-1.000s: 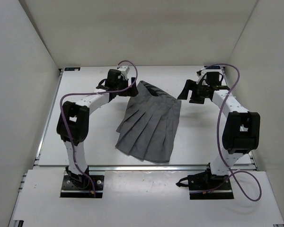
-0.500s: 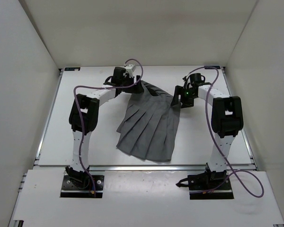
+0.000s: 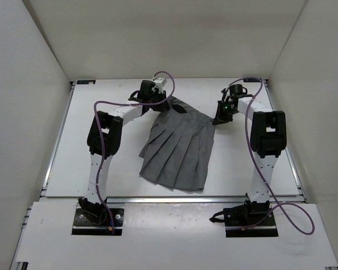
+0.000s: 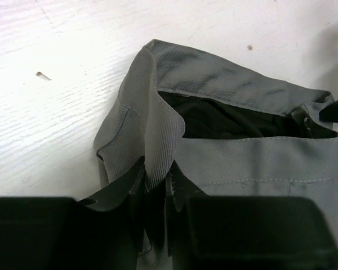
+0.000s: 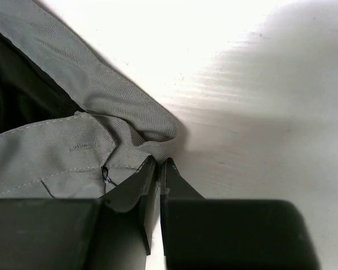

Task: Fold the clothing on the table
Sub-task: Flatten the skirt out

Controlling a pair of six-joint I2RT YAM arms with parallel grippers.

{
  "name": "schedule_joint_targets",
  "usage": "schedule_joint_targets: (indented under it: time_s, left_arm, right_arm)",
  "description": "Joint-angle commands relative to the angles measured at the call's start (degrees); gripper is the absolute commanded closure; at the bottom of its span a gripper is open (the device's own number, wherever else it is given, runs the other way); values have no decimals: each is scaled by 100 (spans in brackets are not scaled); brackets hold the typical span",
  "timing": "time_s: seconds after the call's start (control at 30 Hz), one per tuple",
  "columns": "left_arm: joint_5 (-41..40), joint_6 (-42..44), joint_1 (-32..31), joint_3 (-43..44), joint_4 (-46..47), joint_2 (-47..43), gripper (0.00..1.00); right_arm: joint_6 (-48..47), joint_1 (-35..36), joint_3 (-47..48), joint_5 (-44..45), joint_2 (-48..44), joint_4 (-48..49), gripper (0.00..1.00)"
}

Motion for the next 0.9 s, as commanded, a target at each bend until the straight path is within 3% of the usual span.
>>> schedule_joint_targets:
  time_s: [0.0,0.07,0.1,0.13,0.33,0.67,0.77,0.87]
  left_arm:
    - [-187,31,-2,233,-76,-160,78]
    - [-361,66,7,207,-121,-196,86]
    - [-406,75,24,242,-182,-239,96]
    - [-528,66,42,277,-252,-283,100]
    - [-899,136,174,6,-367,-994,100]
    - [-1022,242,-80,-601,37,-3262,100]
    - [-1197,234,-317,-1179,300,-4087,100]
    - [-1320,111,-511,-2506,906,-5246,100]
  right_arm:
    - [-79,-28,349,-47,100,-11,100]
    - [-123,7,490,-30,101,50,100]
    - [-158,7,560,-12,136,-19,100]
    - [-193,16,691,66,136,-72,100]
    - [-299,-273,1490,-81,-188,-327,100]
    - [-298,-169,3082,-776,-1558,-116,100]
    - [-500,112,2865,-733,-2103,-169,100]
    - [-773,375,1823,-584,-2744,-55,100]
